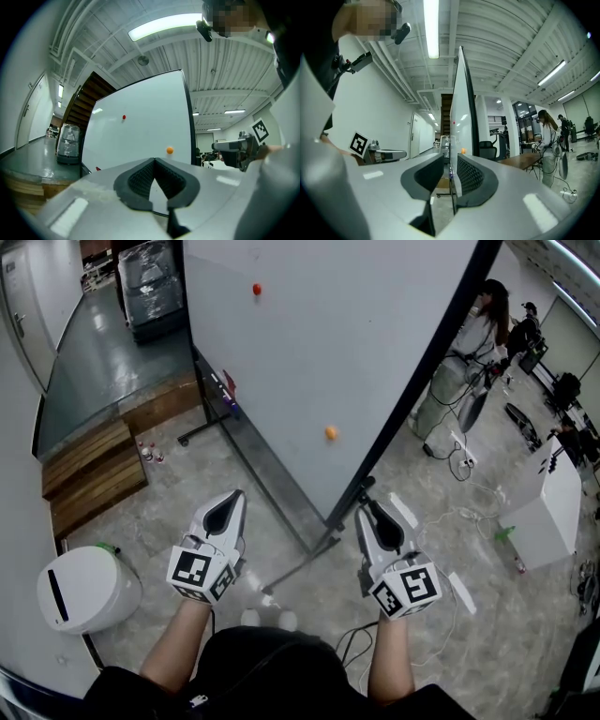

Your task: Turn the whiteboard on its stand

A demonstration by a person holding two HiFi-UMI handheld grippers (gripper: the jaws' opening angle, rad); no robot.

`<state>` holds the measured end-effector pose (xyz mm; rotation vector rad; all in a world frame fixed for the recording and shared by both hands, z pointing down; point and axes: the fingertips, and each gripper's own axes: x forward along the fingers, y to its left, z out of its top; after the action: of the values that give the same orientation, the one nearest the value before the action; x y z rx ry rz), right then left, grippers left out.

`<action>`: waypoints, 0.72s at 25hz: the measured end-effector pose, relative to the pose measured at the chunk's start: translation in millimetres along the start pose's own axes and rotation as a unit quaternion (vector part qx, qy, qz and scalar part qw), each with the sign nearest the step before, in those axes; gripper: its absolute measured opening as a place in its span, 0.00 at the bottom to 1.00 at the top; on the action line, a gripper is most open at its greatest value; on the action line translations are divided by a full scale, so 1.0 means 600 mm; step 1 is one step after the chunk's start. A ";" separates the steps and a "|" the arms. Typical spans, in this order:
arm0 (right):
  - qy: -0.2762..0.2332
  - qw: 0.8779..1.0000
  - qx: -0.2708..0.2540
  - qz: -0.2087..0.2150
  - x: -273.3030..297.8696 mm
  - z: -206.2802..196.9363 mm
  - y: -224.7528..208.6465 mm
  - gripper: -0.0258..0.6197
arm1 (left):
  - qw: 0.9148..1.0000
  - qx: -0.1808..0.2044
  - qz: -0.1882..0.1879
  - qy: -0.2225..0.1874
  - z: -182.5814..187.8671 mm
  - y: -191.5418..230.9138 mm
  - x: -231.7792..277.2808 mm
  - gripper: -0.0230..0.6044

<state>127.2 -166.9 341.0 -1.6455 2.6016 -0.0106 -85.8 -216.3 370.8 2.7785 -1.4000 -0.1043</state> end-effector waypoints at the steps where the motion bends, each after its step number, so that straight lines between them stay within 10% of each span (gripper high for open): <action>1: -0.002 1.000 0.005 0.007 0.001 -0.001 0.010 0.18 | 1.000 0.000 0.000 0.000 0.001 -0.001 -0.002 0.04; 18: -0.003 0.998 0.038 0.059 0.043 -0.026 0.117 0.05 | 1.000 0.006 -0.008 -0.008 0.020 -0.010 -0.017 0.04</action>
<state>51.9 -160.8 352.7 -1.4640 2.6529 -0.0976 -88.1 -204.5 359.2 2.8043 -1.3875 -0.1184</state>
